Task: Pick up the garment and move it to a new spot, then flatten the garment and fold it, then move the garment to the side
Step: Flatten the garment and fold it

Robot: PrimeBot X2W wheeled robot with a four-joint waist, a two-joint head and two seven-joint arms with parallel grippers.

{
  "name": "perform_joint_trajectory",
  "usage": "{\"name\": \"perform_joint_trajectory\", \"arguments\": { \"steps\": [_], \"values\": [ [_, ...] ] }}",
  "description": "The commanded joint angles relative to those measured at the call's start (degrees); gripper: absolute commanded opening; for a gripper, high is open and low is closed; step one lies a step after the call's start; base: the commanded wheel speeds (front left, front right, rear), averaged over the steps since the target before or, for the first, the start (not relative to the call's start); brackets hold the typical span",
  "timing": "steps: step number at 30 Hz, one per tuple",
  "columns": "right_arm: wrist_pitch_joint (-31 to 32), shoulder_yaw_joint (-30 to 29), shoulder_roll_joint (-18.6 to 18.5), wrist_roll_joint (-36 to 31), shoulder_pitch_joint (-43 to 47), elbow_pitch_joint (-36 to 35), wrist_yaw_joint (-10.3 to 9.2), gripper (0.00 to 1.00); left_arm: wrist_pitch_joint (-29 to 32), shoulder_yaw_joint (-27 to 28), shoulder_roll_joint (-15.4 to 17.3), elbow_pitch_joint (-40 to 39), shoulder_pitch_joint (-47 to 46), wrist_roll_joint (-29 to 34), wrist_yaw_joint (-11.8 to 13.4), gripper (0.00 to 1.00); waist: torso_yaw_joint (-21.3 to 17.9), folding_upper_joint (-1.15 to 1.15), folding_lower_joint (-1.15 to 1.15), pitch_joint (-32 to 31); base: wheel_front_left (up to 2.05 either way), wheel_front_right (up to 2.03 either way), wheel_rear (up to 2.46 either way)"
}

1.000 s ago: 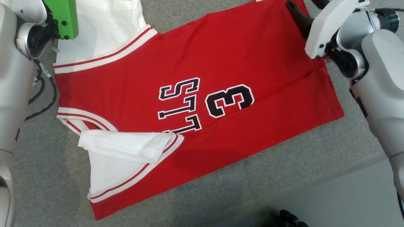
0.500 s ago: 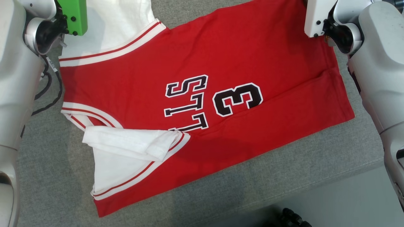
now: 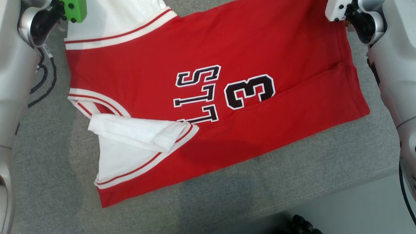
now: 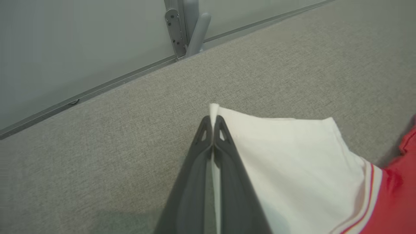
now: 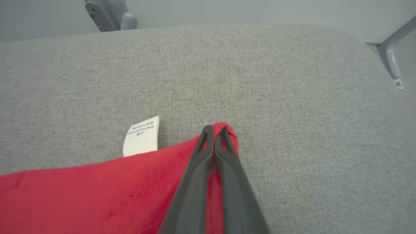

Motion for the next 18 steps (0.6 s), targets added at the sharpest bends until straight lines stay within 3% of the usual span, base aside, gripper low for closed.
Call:
{"name": "perform_joint_trajectory", "arguments": {
  "steps": [1, 8, 18],
  "values": [
    [-0.7, -0.4, -0.2, 0.6, -1.0, 0.4, -0.08, 0.0, -1.3, 0.3, 0.5, -0.2, -1.3, 0.4, -0.1, 0.0, 0.3, 0.0, 0.0, -0.1, 0.0, 0.0, 0.0],
    [-3.9, -0.5, -2.5, 7.3, 1.4, -2.1, -0.08, 0.0, -6.9, 0.6, -0.1, -0.8, -1.1, -0.9, -0.5, 0.0, 2.5, 0.0, 0.0, -1.4, 0.0, 0.0, 0.0],
    [-2.9, 2.3, -11.5, 19.2, 11.0, -12.5, -0.08, 0.0, -11.7, -0.5, 3.0, -10.2, 6.5, -4.9, -0.6, 0.0, 5.9, 0.0, 0.0, -5.5, 0.0, 0.0, 0.0]
  ]
}}
